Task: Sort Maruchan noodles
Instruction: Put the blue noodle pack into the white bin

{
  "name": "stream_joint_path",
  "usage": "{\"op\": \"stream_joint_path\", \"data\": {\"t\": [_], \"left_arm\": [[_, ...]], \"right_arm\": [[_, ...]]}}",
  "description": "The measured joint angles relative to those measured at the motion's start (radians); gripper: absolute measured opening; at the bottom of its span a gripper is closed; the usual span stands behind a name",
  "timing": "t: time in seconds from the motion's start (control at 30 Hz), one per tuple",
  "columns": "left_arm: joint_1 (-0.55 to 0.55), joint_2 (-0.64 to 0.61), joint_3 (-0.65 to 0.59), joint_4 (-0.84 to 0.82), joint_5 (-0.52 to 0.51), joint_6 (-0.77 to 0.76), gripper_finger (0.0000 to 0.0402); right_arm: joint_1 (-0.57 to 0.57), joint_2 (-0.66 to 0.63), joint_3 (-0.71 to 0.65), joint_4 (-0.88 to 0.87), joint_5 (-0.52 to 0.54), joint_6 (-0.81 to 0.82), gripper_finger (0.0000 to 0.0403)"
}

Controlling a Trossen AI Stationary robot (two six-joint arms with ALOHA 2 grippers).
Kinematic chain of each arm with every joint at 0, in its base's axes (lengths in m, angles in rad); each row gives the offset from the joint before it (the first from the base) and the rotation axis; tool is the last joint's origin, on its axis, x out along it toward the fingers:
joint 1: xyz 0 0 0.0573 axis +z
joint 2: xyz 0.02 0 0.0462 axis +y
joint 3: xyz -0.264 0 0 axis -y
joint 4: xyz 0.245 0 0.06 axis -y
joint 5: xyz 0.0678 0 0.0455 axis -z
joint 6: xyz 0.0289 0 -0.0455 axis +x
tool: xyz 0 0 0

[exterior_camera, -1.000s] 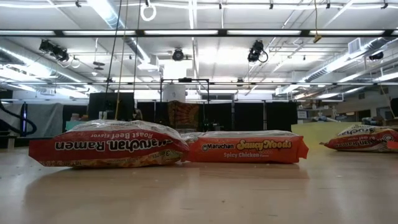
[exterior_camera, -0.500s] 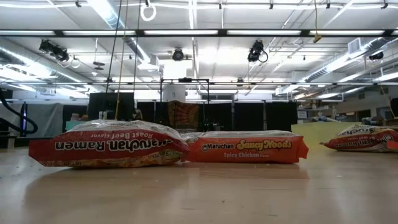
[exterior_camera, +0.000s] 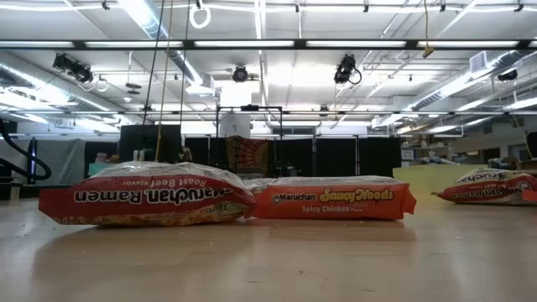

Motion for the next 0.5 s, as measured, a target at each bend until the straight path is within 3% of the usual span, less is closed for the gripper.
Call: {"op": "stream_joint_path", "data": {"t": [0.1,0.23,0.33,0.5], "left_arm": [[0.001,0.0,-0.079,0.169,-0.023,-0.004,0.0018],[0.02,0.0,-0.133,0.396,-0.171,0.022,0.0018],[0.035,-0.001,-0.133,0.399,-0.243,0.07,0.0019],[0.034,-0.002,-0.143,0.299,-0.178,0.058,0.0019]], "right_arm": [[0.051,0.031,-0.018,0.035,0.04,0.083,0.0158],[0.084,0.073,-0.018,0.046,0.089,0.155,0.0158],[0.087,0.098,-0.018,0.061,0.099,0.175,0.0158],[0.06,0.125,-0.018,0.066,0.099,0.17,0.0158]]}}
